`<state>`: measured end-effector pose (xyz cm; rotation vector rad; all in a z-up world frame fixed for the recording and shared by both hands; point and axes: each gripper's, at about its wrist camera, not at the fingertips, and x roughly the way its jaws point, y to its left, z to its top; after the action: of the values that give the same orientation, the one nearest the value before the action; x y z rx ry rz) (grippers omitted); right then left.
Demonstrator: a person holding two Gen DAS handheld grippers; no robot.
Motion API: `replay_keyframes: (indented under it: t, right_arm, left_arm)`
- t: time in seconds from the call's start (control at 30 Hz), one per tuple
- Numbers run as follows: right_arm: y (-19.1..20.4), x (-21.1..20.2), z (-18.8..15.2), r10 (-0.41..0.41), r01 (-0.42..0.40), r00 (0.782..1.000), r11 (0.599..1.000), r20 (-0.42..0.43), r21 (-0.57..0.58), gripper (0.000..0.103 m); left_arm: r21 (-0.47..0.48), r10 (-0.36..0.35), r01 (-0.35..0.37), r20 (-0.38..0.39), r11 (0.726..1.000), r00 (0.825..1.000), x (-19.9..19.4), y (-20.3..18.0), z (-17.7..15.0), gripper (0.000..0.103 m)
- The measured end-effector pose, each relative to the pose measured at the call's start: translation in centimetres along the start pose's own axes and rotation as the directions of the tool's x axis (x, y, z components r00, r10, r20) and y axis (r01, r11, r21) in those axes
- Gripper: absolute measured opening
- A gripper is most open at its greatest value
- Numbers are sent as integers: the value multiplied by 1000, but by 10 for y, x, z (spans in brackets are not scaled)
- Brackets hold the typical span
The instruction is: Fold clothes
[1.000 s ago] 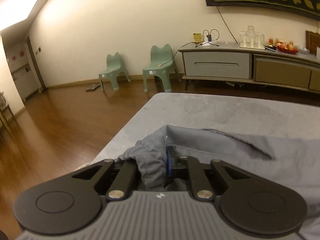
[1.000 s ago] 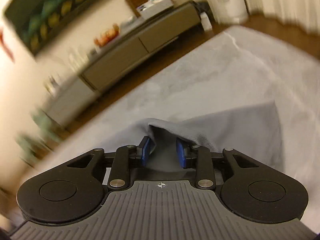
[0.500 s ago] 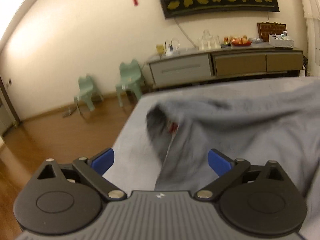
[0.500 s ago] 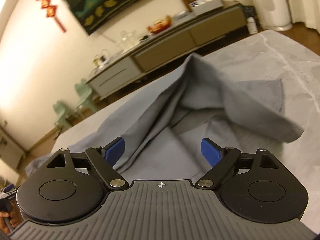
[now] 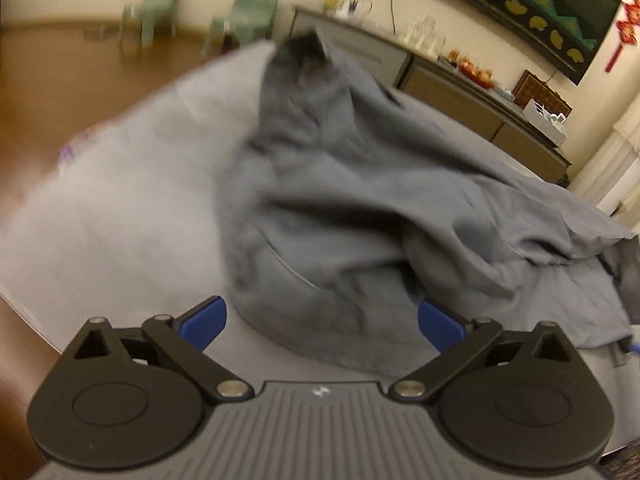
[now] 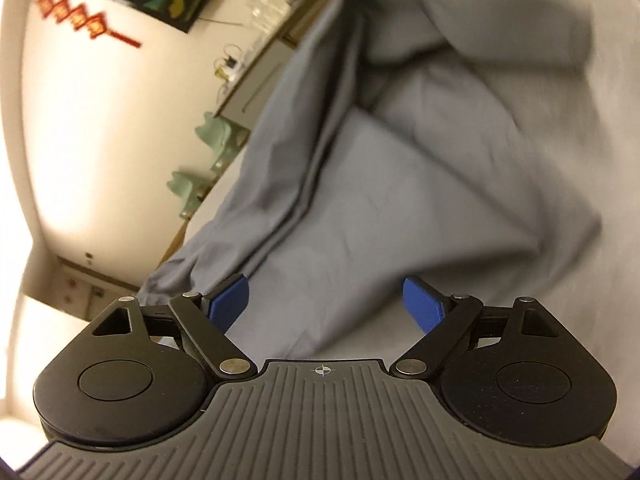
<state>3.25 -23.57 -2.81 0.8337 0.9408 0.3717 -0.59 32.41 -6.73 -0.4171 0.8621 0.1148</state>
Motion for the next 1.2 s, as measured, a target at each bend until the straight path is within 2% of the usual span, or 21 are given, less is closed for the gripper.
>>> replay_keyframes:
  t: [0.13,0.27,0.33,0.4,0.47,0.53,0.6,0.67,0.7,0.77,0.8,0.83,0.87,0.9,0.97,1.0,1.07,1.1,1.13,1.17,1.2]
  right_arm:
    - [-2,12,-5,-31,31,999,1000,-19,-4,87]
    - [3,34,-2,-76,76,997,997,0,-11,87]
    - [9,47,4,-114,115,993,993,32,-39,85]
    - [18,59,10,-138,143,988,986,64,-81,68]
    - [29,67,15,-147,159,984,979,98,-128,29]
    - [39,67,20,-130,154,980,975,148,-162,10]
    - [43,64,24,-110,144,975,974,192,-175,6]
    - [44,58,28,-102,142,968,975,228,-168,3]
    - [44,53,30,-97,140,962,977,254,-158,2]
    - [40,30,37,-70,118,938,985,338,-123,1]
    - [35,14,41,-54,100,920,990,387,-97,1]
    - [29,-1,45,-40,79,900,994,435,-72,1]
    - [24,-17,48,-27,58,876,997,482,-48,1]
    - [16,-32,51,-41,56,852,998,521,-13,1]
    - [-5,-46,53,-151,136,834,988,531,69,1]
    - [-14,-45,53,-185,160,850,983,494,92,2]
    - [-30,-31,54,-180,152,919,983,351,106,13]
    - [-33,-24,50,-161,133,943,985,292,114,15]
    - [-34,-21,44,-149,120,953,985,263,122,19]
    - [-32,-22,41,-133,104,957,987,259,123,21]
    - [-30,-25,38,-114,85,957,989,267,119,24]
  left_arm:
    - [7,-81,81,-49,997,996,16,-21,-10,103]
    - [188,-84,94,-58,978,995,25,-57,-23,103]
    - [290,-27,39,-47,956,999,31,-71,-32,103]
    - [387,51,-41,-17,921,999,39,-84,-41,103]
    - [461,124,-116,15,880,992,50,-93,-47,103]
    - [501,171,-175,55,848,984,62,-102,-53,103]
    - [516,216,-247,121,820,969,71,-105,-50,97]
    - [521,271,-322,174,791,947,77,-102,-38,56]
    - [520,321,-368,183,771,929,79,-98,-30,15]
    - [473,400,-458,223,753,889,73,-79,-9,12]
    - [432,446,-513,255,741,858,64,-66,-1,12]
    - [392,494,-570,285,722,821,56,-54,7,2]
    - [370,571,-650,311,664,760,52,-42,9,3]
    - [314,612,-667,265,676,745,50,-22,13,5]
    - [198,675,-695,166,691,719,46,17,20,5]
    - [143,632,-645,127,751,764,41,27,22,11]
    - [48,528,-538,135,841,838,24,29,23,17]
    - [2,460,-465,151,885,875,13,27,23,34]
    - [-44,340,-337,164,940,926,4,21,21,60]
    - [-87,214,-202,182,976,960,-6,16,20,74]
    - [-125,90,-65,203,990,975,-14,11,18,97]
